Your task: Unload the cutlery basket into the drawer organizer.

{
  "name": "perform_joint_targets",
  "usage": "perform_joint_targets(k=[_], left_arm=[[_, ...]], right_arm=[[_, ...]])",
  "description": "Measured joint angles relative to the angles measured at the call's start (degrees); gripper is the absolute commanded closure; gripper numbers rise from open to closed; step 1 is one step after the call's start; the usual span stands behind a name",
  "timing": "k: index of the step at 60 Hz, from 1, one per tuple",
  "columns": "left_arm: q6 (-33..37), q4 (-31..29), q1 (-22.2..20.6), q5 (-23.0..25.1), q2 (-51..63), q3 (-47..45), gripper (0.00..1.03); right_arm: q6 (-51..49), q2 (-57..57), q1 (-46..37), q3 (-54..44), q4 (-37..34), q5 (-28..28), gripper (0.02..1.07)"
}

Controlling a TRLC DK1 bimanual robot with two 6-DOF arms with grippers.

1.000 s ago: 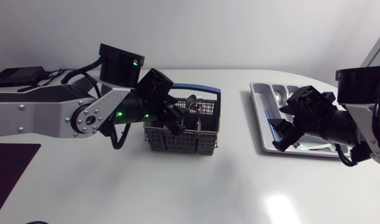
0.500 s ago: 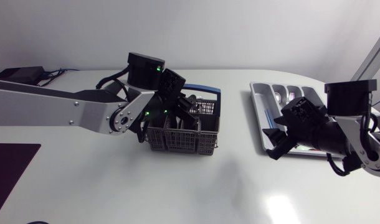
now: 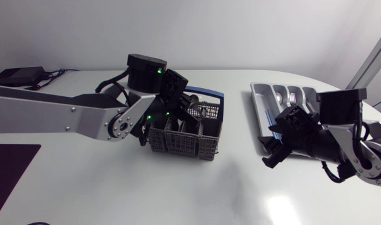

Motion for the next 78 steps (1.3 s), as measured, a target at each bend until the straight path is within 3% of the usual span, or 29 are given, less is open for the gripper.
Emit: perform_joint_targets(k=[14, 24, 40, 46, 52, 57, 71, 78], left_arm=[[6.4, 10.9, -7.5, -8.2, -6.5, -9.2, 1.0], [12.7, 19.1, -10.1, -11.9, -9.9, -15.3, 1.0], [16.8, 20.0, -10.2, -12.7, -17.7, -19.2, 1.0], [17.1, 17.4, -9.9, -12.7, -22.9, -19.2, 1.0], [17.1, 10.9, -9.8, -12.4, -28.3, -19.0, 1.0], [16.9, 4.3, -9.9, -11.8, -32.2, -18.1, 1.0], [11.8, -15.5, -9.6, -4.0, -35.4, -10.0, 1.0], [9.3, -22.0, -9.0, 0.0, -35.2, -6.5, 1.0]], right_arm=[[1.7, -0.9, 2.3, -0.4, -0.5, 0.0, 0.48], [2.8, -1.4, 3.3, -0.4, -1.7, 0.0, 0.48], [4.0, -3.1, 5.2, -0.4, -1.8, 0.0, 0.48], [4.5, -4.9, 5.8, -0.4, -1.9, 0.0, 0.48], [4.5, -7.1, 6.2, -0.4, -1.9, 0.0, 0.48], [4.5, -8.8, 6.7, -0.3, -4.4, 0.0, 0.34], [4.4, -12.9, 8.2, 0.5, -13.1, -2.9, 0.33], [4.4, -16.2, 8.7, 2.1, -16.6, -6.1, 0.33]])
